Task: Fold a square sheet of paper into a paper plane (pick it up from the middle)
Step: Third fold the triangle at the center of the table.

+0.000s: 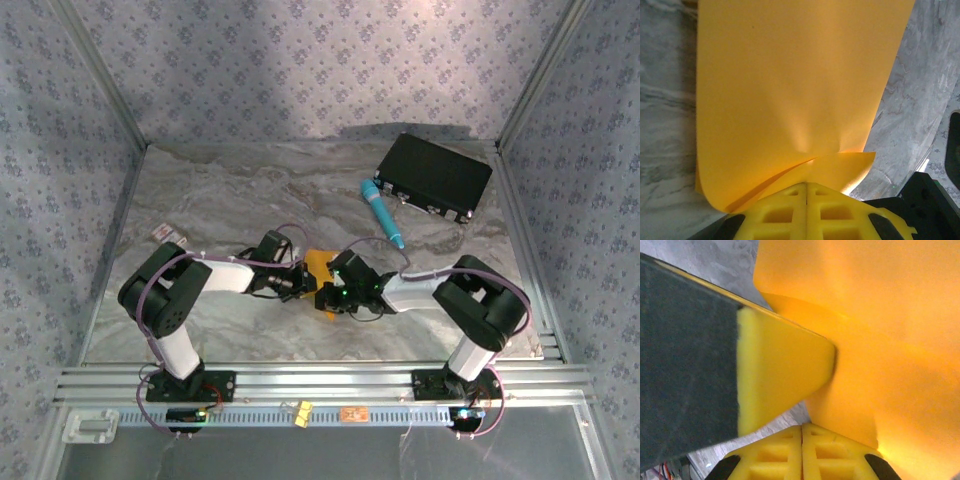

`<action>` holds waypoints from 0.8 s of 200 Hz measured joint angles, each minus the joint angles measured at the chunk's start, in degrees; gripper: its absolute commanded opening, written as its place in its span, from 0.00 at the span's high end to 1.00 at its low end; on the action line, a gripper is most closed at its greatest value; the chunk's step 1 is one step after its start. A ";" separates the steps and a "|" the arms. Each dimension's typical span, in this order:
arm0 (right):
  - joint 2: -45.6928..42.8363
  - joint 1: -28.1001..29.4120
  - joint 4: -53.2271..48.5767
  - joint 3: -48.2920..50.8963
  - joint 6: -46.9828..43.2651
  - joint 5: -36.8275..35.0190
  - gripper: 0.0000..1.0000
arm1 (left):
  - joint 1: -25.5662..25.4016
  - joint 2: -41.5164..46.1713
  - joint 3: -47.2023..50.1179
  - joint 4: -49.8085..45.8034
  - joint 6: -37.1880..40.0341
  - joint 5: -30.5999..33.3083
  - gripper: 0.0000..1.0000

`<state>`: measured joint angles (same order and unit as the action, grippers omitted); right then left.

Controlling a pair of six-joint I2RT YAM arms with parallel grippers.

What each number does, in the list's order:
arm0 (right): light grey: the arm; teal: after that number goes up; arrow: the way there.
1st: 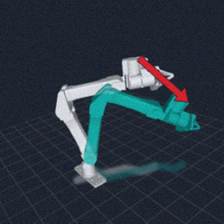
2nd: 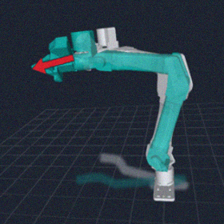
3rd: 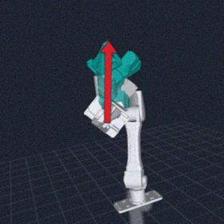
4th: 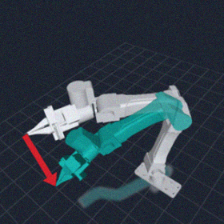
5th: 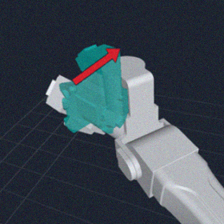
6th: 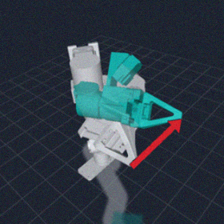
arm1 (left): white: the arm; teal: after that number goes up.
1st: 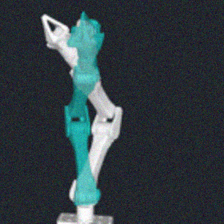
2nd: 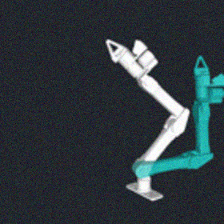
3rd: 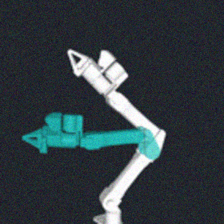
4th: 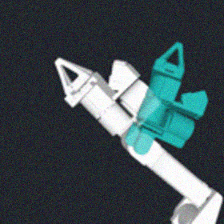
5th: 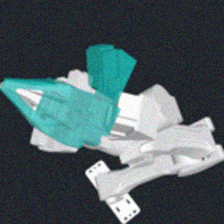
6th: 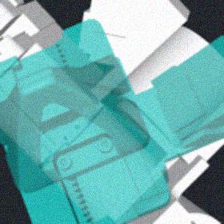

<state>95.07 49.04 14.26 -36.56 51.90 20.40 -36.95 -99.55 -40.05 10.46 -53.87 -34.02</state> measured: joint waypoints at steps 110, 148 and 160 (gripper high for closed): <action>-9.75 -1.03 -5.14 8.00 -0.50 2.19 0.90 | -0.24 0.00 -0.31 -0.50 0.00 0.42 0.94; -13.44 -1.07 -9.55 8.76 -1.38 2.40 0.90 | -0.24 0.00 -0.31 -0.50 0.00 0.39 0.94; -14.95 -1.07 -10.36 8.48 -1.38 2.40 0.90 | -0.24 0.00 -0.31 -0.50 0.00 0.42 0.94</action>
<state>80.12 47.97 3.90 -28.08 50.52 22.81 -37.19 -99.55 -40.36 9.96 -53.87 -33.61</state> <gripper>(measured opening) 0.103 0.062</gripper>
